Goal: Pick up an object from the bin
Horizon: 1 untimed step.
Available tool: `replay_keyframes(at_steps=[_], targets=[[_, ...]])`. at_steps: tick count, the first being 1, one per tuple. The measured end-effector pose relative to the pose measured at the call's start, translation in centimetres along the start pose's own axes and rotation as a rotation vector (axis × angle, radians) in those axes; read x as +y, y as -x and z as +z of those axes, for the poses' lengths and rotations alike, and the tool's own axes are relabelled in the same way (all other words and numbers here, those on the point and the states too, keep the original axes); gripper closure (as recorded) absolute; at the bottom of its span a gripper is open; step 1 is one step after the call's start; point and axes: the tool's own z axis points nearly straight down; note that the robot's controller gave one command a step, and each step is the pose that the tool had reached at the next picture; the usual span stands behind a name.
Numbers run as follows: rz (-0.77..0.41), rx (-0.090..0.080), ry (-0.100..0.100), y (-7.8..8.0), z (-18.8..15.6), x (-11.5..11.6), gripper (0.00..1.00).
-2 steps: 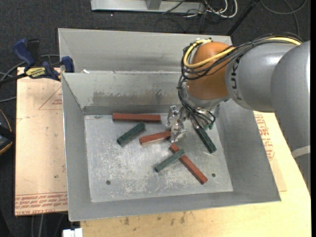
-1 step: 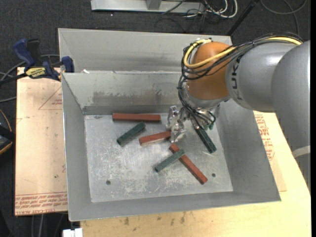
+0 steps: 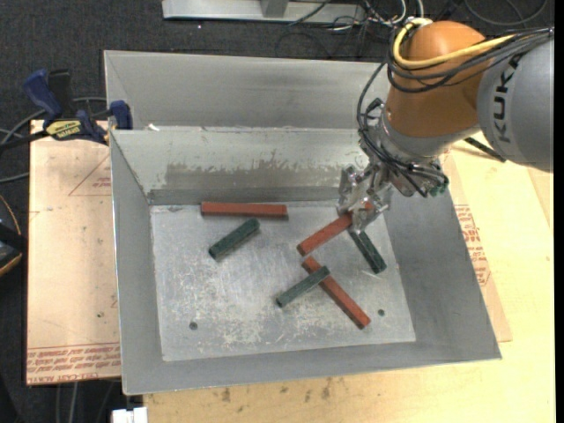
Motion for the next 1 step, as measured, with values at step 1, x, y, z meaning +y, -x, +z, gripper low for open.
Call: replay_keyframes(at_steps=[1], targets=[[0.000, 0.000, 0.000, 0.00, 0.00, 0.00, 1.00]])
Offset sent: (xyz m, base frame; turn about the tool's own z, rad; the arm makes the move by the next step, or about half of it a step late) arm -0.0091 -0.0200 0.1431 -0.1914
